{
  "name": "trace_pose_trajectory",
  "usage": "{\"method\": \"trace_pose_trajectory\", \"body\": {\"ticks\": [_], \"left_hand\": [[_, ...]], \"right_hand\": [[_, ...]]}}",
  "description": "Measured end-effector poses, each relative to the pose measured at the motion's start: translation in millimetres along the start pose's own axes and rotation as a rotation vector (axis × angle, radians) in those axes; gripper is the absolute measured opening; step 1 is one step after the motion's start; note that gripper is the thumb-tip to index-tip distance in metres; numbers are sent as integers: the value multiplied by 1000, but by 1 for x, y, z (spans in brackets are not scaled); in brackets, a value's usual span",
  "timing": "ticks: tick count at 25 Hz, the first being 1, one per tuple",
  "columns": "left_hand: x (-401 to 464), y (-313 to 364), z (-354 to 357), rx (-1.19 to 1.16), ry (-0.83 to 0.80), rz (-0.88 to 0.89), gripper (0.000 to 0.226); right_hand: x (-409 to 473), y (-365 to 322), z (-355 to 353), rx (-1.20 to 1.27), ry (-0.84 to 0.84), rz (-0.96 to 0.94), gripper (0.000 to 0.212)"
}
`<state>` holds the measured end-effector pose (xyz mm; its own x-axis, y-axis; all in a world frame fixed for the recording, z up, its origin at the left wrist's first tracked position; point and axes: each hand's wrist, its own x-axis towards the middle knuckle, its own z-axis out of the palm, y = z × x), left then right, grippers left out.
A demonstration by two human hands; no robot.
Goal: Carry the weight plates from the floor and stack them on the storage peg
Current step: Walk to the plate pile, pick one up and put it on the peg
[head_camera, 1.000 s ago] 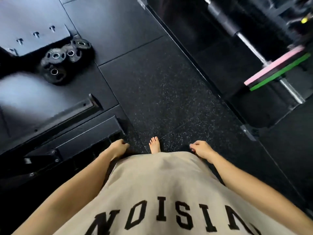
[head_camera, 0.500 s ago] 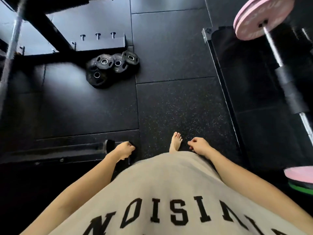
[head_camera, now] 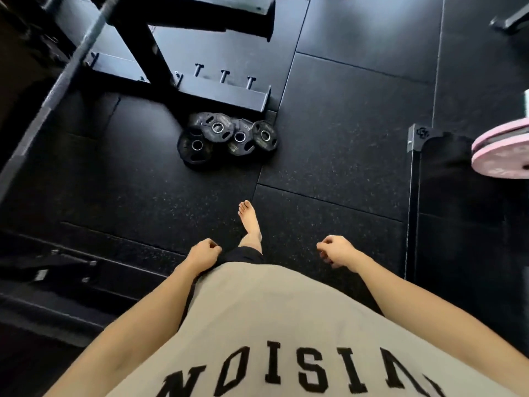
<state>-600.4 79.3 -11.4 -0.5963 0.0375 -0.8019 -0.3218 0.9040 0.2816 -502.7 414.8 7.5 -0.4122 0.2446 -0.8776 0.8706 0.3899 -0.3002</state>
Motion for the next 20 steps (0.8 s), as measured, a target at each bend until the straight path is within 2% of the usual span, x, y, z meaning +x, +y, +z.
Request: {"method": "trace_pose_trajectory", "body": {"ticks": [4, 8, 14, 20], "left_hand": [[78, 66, -92, 52, -54, -13, 28], [148, 136, -167, 85, -94, -27, 29], [238, 220, -211, 124, -171, -101, 28], [371, 285, -201, 140, -187, -173, 29]], "right_hand": [[54, -92, -51, 38, 56, 27, 14], [101, -176, -104, 178, 109, 15, 15], [201, -247, -158, 246, 39, 128, 19], [360, -288, -173, 388, -11, 252, 31]]}}
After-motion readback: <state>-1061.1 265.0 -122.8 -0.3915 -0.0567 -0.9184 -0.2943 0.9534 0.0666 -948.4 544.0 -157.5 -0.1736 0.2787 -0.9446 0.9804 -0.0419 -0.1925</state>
